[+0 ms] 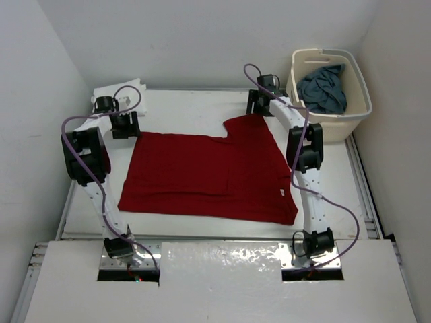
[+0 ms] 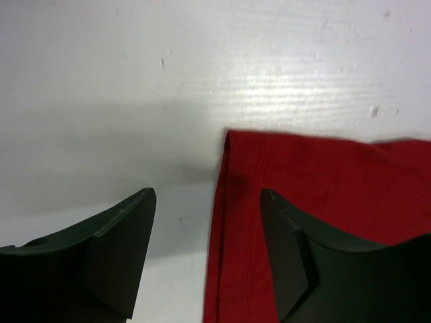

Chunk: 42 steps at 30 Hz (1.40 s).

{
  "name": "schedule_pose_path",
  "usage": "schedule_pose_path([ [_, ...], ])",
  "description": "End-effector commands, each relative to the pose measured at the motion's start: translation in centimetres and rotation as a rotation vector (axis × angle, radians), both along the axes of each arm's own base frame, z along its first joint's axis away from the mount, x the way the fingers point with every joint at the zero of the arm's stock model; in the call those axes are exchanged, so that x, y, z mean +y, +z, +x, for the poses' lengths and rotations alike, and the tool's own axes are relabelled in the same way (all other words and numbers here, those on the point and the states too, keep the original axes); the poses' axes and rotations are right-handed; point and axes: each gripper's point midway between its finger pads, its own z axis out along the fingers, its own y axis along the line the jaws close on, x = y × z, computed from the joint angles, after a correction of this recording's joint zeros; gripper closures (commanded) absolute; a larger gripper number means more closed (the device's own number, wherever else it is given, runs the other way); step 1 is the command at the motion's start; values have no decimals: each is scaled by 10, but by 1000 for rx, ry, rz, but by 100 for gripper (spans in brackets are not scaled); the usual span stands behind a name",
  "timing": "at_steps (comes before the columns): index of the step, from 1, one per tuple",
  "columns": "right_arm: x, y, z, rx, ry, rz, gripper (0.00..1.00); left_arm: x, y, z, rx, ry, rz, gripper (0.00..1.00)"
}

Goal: Fold and stack the t-shirts
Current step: Grap the side of the flattened tshirt furthest away from the robot with both arms

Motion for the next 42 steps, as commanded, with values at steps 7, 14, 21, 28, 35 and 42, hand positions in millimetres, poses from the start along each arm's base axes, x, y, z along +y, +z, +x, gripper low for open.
schedule_pose_path([
  [7,-15,-2,14,-55,-57,-43,32,1,9,41,-105,3,82,38],
  [14,-2,-75,-3,84,-97,22,34,-22,-5,40,-84,-57,64,38],
  [21,3,-77,-4,89,-81,41,61,-32,-8,41,-69,-77,30,51],
  [28,11,-57,-8,52,-68,92,100,-38,4,35,-84,-111,3,76],
  [35,25,-9,-9,-24,-7,171,100,-43,14,34,-99,-146,-18,100],
  [42,25,54,-41,-129,55,206,100,-49,58,36,-203,-255,15,100],
])
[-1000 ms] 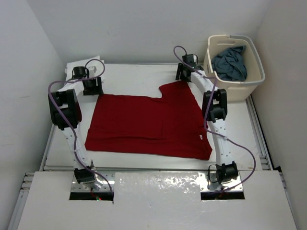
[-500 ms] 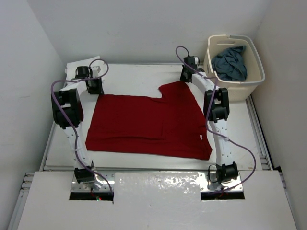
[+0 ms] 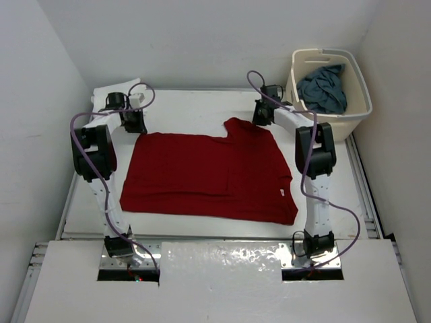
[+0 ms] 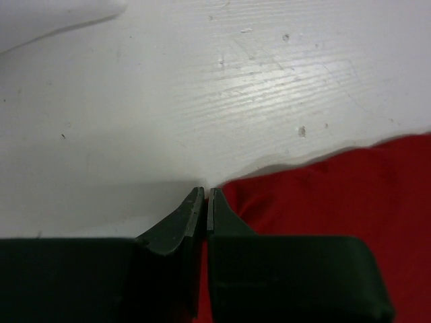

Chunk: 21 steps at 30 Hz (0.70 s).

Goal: Fold and stack the t-shirts
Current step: Grap the side of the flattened tshirt furthest away from the robot with both arms

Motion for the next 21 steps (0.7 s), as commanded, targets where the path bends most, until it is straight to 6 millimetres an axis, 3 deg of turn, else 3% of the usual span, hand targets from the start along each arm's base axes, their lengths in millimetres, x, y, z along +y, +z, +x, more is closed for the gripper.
schedule_pose_path([
  [1,11,84,0,-182,57,61,100,-6,65,6,-145,-90,27,100],
  [2,10,90,-5,-194,57,63,100,-5,67,5,-150,-98,37,100],
  [3,7,81,-17,-179,53,62,100,-4,69,3,-157,-113,51,100],
  [4,5,100,-22,-212,51,66,100,-6,73,-1,-158,-124,55,100],
  [5,4,104,-28,-218,51,69,100,-8,75,-3,-163,-143,52,100],
  [6,2,93,-42,-188,51,68,100,-9,74,-9,-156,-171,62,100],
  [7,2,109,-50,-210,55,75,100,-11,81,-12,-168,-193,61,100],
  [8,-1,109,-58,-207,54,74,100,-11,82,-16,-166,-209,69,100],
  [9,-4,93,-76,-164,56,67,100,-10,82,-20,-172,-248,94,100],
  [10,-7,106,-86,-184,54,64,100,-11,82,-30,-155,-272,98,100],
  [11,-11,106,-96,-177,54,57,100,-11,82,-35,-150,-294,113,100],
  [12,-17,88,-118,-117,55,39,100,-10,77,-44,-128,-329,132,100],
  [13,-21,88,-130,-106,56,29,100,-9,79,-49,-125,-343,148,100],
  [14,-26,104,-140,-138,55,18,100,-8,78,-53,-116,-358,160,100],
  [15,-33,89,-163,-81,52,2,100,-5,75,-63,-92,-385,178,100],
  [16,-36,89,-174,-73,51,0,100,-5,72,-68,-76,-398,186,100],
  [17,-40,104,-184,-106,46,6,100,-3,70,-72,-70,-425,207,100],
  [18,-44,88,-205,-52,45,-3,100,-1,65,-81,-39,-436,212,100],
  [21,-53,80,-248,5,43,-13,100,6,60,-97,9,-474,240,100],
])
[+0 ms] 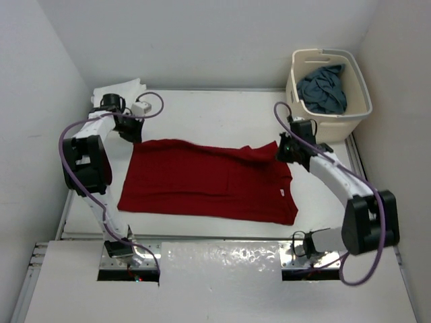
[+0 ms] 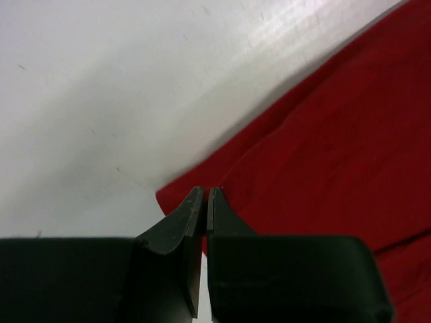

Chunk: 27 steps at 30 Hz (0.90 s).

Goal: Fold and stack the t-shirts
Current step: Fold the other side of the tshirt into a rectangle

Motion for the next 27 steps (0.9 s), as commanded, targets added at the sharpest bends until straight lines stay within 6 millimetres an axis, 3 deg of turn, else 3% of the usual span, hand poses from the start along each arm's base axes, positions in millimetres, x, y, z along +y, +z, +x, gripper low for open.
schedule_pose_path([
  [1,-14,-5,-39,45,-12,-35,100,7,11,-23,13,-95,65,100],
  [2,-18,-19,-57,81,-24,-37,100,9,10,-27,19,-122,80,100],
  [3,-20,-12,-62,50,-34,-32,100,11,9,-33,30,-130,93,100],
  [8,-27,-35,-101,122,-58,-33,100,22,5,-46,43,-168,153,100],
  [12,-27,-33,-109,109,-63,-19,100,34,7,-43,32,-159,208,100],
  [16,-27,-27,-112,114,-51,-25,100,31,10,-45,22,-189,201,100],
  [21,-28,-36,-125,153,-46,-27,100,21,16,-61,20,-235,177,100],
  [27,-30,-52,-140,194,-47,-27,100,24,-2,-81,79,-254,198,100],
])
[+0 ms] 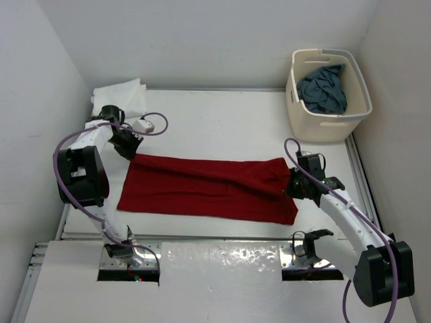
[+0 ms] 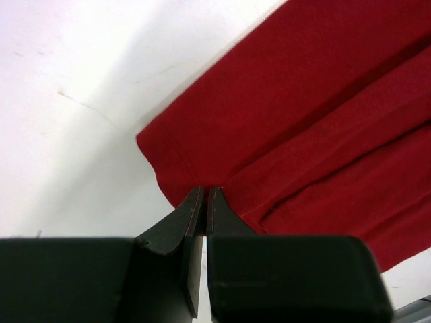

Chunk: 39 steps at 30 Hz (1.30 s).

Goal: Fold and stack the t-shirts
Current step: Fold the other side of the tshirt into a rectangle

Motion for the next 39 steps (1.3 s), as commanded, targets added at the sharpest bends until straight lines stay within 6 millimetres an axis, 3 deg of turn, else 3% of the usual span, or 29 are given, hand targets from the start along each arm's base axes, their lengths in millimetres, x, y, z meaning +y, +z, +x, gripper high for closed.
schedule_pose_path([
  [1,-1,-11,-11,35,-4,3,100,5,-5,-13,19,-25,16,100],
  [6,5,-18,-11,61,21,24,100,5,-19,-29,82,-35,23,99],
  [9,6,-16,-11,88,69,15,88,6,-23,-37,108,-37,35,89],
  [13,1,1,-4,83,141,-45,54,11,-17,-46,141,-57,65,66],
  [15,0,18,7,39,180,-71,45,12,-11,-49,150,-76,70,44],
  [16,2,24,11,24,195,-71,43,14,-6,-47,133,-74,82,42],
  [19,23,50,34,-74,256,-39,42,25,3,-36,86,-43,138,41],
  [21,50,69,51,-156,324,-29,41,30,9,-29,67,-2,136,41],
  [24,84,71,72,-189,378,-27,40,35,25,-2,-15,94,84,41],
  [25,92,55,76,-139,386,-28,40,35,27,4,-34,126,74,41],
  [27,114,57,93,-158,397,1,40,39,29,16,-70,204,73,41],
  [29,124,35,102,-111,400,-18,40,41,29,19,-81,248,66,41],
  [30,130,36,112,-125,392,-8,41,39,26,18,-71,265,52,41],
  [34,138,5,125,-55,382,-21,43,33,16,11,-49,290,22,41],
  [39,141,-17,124,-5,384,-15,44,32,9,2,-35,285,29,41],
])
